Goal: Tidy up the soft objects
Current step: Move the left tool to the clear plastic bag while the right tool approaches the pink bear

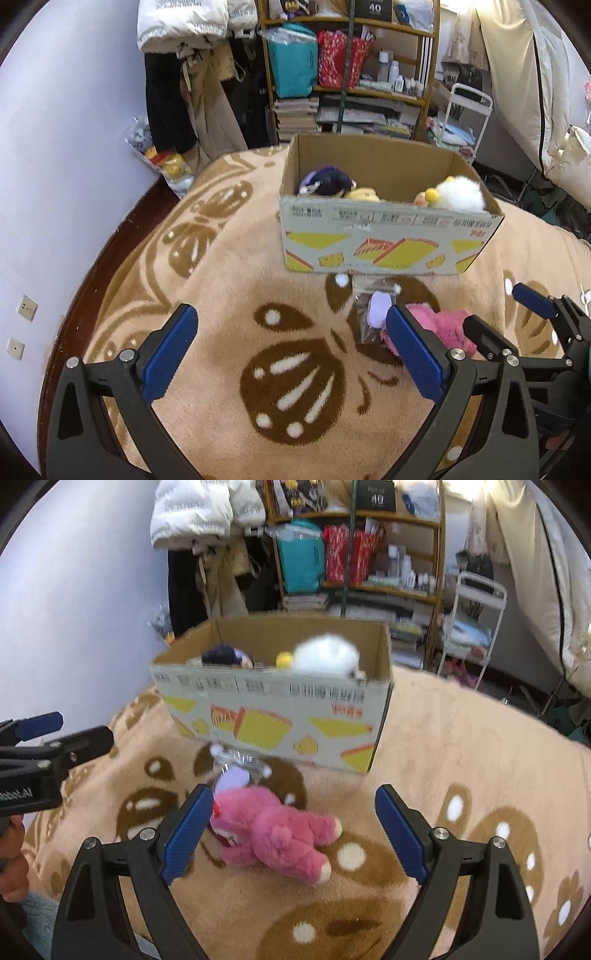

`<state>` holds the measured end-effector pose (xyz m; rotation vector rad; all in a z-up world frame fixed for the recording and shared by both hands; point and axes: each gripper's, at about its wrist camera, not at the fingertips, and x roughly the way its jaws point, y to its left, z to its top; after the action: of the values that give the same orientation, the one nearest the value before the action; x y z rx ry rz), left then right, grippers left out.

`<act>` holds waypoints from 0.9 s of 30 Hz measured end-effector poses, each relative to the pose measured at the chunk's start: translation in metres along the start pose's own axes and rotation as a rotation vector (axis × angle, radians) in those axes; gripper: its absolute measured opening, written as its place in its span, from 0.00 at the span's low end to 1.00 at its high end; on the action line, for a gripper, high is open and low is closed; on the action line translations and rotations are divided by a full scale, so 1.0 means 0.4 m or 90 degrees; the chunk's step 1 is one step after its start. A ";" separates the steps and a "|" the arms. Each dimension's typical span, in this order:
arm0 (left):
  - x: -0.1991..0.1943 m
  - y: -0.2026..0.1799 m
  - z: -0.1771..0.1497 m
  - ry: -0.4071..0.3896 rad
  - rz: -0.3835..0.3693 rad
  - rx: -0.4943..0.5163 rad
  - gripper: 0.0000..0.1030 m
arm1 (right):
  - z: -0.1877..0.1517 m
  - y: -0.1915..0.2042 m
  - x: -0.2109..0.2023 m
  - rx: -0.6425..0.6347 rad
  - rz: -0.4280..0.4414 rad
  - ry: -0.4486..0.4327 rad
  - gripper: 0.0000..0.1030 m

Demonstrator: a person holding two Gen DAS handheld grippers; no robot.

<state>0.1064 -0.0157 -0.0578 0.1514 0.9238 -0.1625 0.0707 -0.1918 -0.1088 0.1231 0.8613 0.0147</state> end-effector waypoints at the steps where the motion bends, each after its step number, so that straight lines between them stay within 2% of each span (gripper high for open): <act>1: 0.010 0.000 -0.001 0.006 -0.001 0.000 0.98 | -0.005 -0.002 0.010 0.003 0.001 0.010 0.91; 11: 0.090 -0.024 -0.011 0.070 -0.026 0.013 0.98 | -0.034 -0.030 0.089 0.034 0.005 0.091 0.90; 14: 0.107 -0.036 -0.016 0.085 -0.032 0.021 0.98 | -0.039 -0.042 0.104 0.046 0.009 0.109 0.81; 17: 0.125 -0.045 -0.023 0.103 -0.037 0.024 0.98 | -0.046 -0.054 0.116 0.066 0.032 0.119 0.77; 27: 0.193 -0.053 -0.038 0.153 -0.059 0.004 0.98 | -0.054 -0.074 0.163 0.111 0.089 0.141 0.76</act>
<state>0.1360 -0.0391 -0.1299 0.1361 1.1711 -0.2363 0.0957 -0.2147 -0.1755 0.3504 1.0730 0.0854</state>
